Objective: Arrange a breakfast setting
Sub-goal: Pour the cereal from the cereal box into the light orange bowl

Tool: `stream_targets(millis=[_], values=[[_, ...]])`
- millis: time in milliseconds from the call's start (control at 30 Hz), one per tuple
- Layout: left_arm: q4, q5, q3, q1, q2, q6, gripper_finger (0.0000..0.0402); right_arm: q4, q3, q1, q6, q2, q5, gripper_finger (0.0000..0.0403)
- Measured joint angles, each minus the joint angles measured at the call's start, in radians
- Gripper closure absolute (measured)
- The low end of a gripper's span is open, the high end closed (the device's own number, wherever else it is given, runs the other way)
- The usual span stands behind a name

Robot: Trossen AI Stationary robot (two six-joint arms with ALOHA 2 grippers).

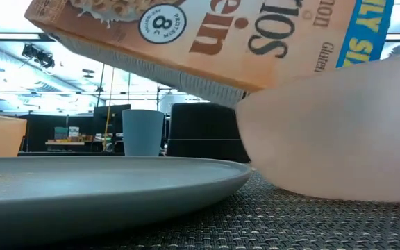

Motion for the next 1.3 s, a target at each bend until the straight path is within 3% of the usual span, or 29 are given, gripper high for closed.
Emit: stream_targets(millis=[1300], values=[[0.003, 0.019, -0.002, -0.004, -0.039, -0.024, 0.0228, 0.001, 0.000, -0.001, -0.012, 0.000, 0.011, 0.0252]])
